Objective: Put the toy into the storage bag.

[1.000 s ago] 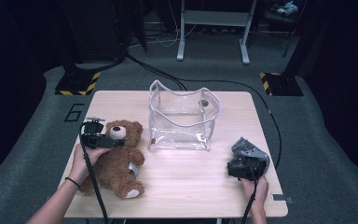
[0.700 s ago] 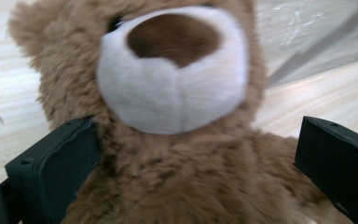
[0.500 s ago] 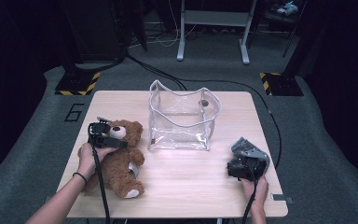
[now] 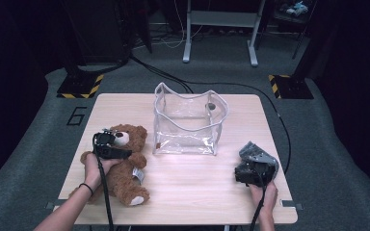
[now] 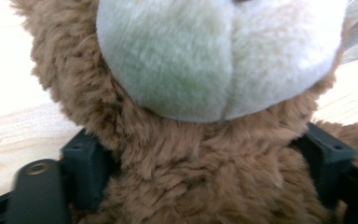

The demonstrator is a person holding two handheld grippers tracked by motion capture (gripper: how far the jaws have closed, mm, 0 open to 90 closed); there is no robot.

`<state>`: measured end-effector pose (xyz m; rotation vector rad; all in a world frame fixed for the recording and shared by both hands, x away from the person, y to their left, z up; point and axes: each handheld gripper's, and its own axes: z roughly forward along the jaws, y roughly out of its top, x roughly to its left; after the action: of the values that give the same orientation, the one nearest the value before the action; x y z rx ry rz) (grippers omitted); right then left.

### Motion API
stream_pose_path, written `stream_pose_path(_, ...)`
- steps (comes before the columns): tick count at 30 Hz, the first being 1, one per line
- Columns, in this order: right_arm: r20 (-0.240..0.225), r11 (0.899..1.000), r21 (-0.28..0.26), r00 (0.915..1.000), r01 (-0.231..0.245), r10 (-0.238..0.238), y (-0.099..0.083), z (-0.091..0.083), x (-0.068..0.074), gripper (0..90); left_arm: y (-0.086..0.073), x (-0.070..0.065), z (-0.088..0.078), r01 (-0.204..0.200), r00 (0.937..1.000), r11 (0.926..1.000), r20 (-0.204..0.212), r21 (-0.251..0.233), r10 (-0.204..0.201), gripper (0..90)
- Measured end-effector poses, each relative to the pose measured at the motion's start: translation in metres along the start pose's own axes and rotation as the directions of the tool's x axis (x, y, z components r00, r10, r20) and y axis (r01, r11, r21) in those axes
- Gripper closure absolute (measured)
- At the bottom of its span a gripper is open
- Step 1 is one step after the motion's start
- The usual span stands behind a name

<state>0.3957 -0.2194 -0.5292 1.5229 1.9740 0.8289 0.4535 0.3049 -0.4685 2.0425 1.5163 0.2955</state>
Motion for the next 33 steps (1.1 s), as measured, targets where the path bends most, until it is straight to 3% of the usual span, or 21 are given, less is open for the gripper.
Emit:
stream_pose_path(6, 0.001, 1.0, -0.001, 1.0, 0.0, 0.0, 0.0, 0.0, 0.0, 0.0, -0.007, 0.001, 0.001, -0.043, 0.9991, 0.9977, -0.007, -0.052, 0.043, 40.7)
stream_pose_path(11, 0.001, 1.0, -0.001, 1.0, 0.0, 0.0, 0.0, 0.0, 0.0, 0.0, -0.011, 0.002, 0.001, -0.041, 0.9992, 0.9959, -0.001, -0.081, 0.041, 44.7)
stream_pose_path(12, 0.0, 1.0, -0.001, 1.0, -0.001, 0.001, 0.0, 0.0, 0.0, 0.1, -0.009, 0.004, 0.002, -0.042, 0.9991, 0.9972, 0.008, -0.062, 0.043, 42.4)
stream_pose_path(14, 0.0, 1.0, 0.001, 1.0, -0.003, 0.003, 0.0, 0.0, 0.0, 0.1, -0.004, 0.007, 0.002, 0.01, 0.9996, 0.9995, 0.026, -0.03, -0.009, 29.9)
stream_pose_path(17, 0.001, 1.0, -0.001, 1.0, 0.0, 0.0, 0.0, 0.0, 0.0, 0.1, 0.003, 0.007, -0.001, 0.017, 0.9998, 0.9997, 0.014, -0.018, -0.017, 15.9)
stream_pose_path(19, 0.001, 1.0, -0.001, 1.0, 0.0, 0.0, 0.0, 0.0, 0.0, 0.1, 0.007, 0.006, -0.002, 0.036, 0.9993, 0.9992, 0.004, -0.013, -0.036, 11.4)
stream_pose_path(20, 0.001, 1.0, -0.001, 1.0, 0.002, -0.002, 0.0, 0.0, 0.0, 0.1, 0.007, 0.007, -0.001, 0.028, 0.9996, 0.9995, -0.003, -0.013, -0.028, 9.5)
stream_pose_path(26, 0.002, 1.0, 0.002, 1.0, 0.002, -0.002, 0.0, 0.0, 0.0, 0.2, 0.003, 0.006, 0.022, 0.059, 0.997, 0.9936, 0.044, 0.096, -0.064, 3.6)
stream_pose_path(28, 0.002, 1.0, 0.001, 1.0, 0.002, -0.002, 0.0, 0.0, 0.0, 0.2, 0.001, 0.004, 0.026, 0.043, 0.9977, 0.9948, 0.048, 0.092, -0.048, 6.7)
stream_pose_path(33, 0.004, 1.0, -0.002, 1.0, 0.003, -0.003, 0.0, 0.0, 0.0, 0.4, -0.005, 0.002, 0.02, 0.008, 0.9983, 0.9999, 0.057, 0.012, -0.009, 27.3)
